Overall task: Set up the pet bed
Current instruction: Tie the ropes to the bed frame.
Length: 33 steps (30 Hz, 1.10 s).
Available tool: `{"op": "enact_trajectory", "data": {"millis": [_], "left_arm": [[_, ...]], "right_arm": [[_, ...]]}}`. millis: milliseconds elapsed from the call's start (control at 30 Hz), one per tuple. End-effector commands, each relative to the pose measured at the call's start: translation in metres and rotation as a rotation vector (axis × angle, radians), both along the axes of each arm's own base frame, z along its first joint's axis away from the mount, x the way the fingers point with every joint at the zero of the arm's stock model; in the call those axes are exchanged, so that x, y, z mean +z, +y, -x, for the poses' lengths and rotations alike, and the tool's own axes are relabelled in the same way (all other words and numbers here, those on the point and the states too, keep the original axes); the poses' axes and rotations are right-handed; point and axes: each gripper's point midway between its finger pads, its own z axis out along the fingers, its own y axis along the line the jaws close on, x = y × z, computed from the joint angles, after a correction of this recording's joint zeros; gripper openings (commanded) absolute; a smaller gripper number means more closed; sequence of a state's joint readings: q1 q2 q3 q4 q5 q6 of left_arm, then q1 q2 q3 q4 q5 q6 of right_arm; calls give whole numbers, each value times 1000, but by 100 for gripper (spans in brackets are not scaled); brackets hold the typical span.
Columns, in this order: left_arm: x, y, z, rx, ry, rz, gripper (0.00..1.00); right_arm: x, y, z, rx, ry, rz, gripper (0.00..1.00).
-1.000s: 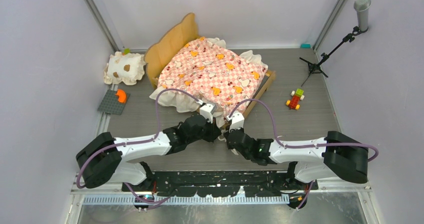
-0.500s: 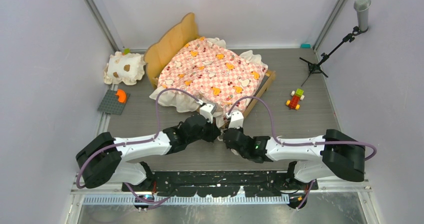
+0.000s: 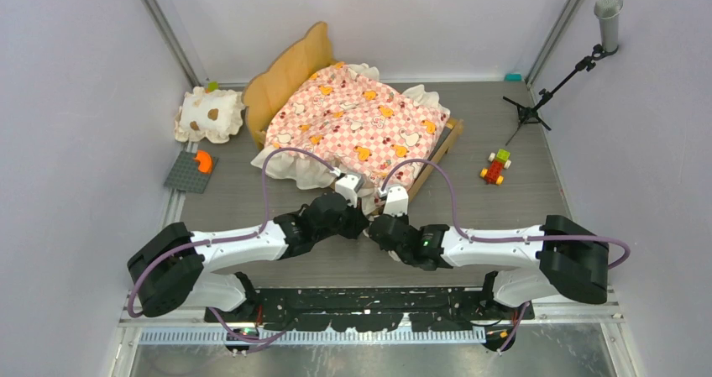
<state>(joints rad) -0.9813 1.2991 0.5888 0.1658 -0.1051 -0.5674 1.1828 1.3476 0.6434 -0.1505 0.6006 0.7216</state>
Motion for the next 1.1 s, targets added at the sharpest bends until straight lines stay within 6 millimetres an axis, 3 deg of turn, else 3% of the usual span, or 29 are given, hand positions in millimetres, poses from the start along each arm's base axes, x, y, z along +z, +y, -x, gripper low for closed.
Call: {"op": "enact_trajectory", "data": {"millis": [0, 433, 700, 1067], "left_arm": [[28, -6, -12, 19, -61, 39, 0], [28, -6, -12, 16, -58, 32, 0], [29, -10, -10, -2, -52, 41, 0], [27, -8, -10, 3, -50, 35, 0]], "right_arm": [[14, -4, -5, -52, -18, -29, 1], [14, -1, -6, -59, -11, -22, 1], [22, 25, -12, -8, -42, -94, 1], [12, 53, -16, 43, -45, -145, 2]]}}
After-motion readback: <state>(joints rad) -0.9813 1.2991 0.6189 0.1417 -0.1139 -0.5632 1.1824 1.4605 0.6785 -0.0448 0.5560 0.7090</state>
